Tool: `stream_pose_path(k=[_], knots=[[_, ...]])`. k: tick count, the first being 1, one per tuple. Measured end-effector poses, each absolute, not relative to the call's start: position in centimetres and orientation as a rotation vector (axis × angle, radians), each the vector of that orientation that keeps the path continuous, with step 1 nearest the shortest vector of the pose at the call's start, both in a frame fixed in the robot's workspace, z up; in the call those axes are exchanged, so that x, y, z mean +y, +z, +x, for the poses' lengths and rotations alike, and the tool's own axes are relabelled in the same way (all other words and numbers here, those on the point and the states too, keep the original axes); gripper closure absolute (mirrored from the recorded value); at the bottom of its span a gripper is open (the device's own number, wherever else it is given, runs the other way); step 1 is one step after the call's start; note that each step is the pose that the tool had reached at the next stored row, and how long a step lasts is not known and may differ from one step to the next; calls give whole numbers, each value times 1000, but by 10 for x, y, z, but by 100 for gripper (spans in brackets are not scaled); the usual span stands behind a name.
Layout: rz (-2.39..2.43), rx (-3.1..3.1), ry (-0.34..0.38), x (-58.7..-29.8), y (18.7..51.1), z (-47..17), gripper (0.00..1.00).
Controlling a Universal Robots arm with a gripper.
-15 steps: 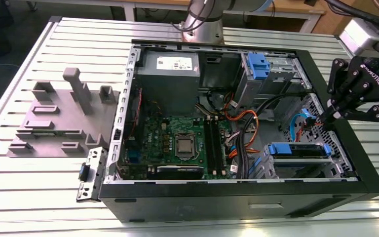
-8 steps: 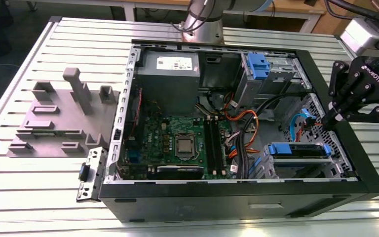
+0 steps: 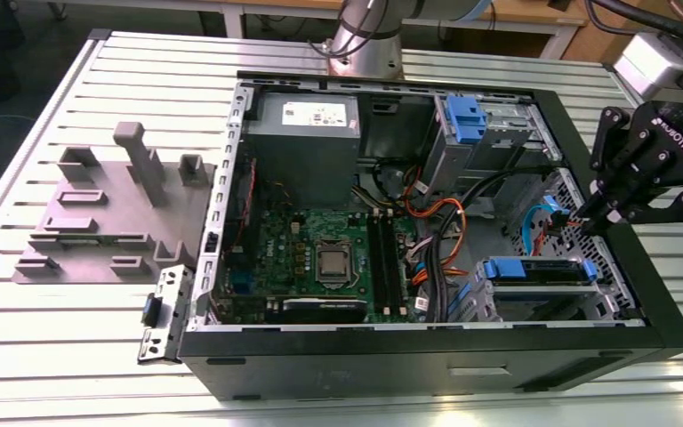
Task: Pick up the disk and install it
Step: 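Insert the first disk wire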
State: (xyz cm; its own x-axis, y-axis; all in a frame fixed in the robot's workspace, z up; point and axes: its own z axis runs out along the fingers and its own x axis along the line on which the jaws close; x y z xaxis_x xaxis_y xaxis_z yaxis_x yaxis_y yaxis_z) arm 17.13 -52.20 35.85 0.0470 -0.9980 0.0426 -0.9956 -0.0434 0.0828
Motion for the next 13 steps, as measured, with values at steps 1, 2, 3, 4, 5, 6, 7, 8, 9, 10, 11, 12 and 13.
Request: stream_pose_path(k=[1, 2, 3, 4, 5, 6, 7, 8, 9, 10, 11, 12, 13], knots=[[2206, -2109, -40, -522, 358, 171, 76], [2206, -2108, -40, -522, 358, 171, 76], [2206, -2108, -40, -522, 358, 171, 76], [2206, -2108, -40, -522, 358, 171, 76], [2206, -2108, -39, -522, 358, 171, 76], [2205, -2108, -39, -522, 357, 171, 76], [2205, -2108, -38, -522, 357, 171, 76], [2205, -2107, -37, -522, 356, 171, 76], [2204, -2107, -36, -522, 356, 172, 76], [2203, -2106, -34, -522, 356, 172, 76], [2203, -2105, -34, -522, 355, 172, 76], [2203, -2105, -33, -522, 355, 172, 76], [2202, -2105, -33, -522, 354, 173, 76]])
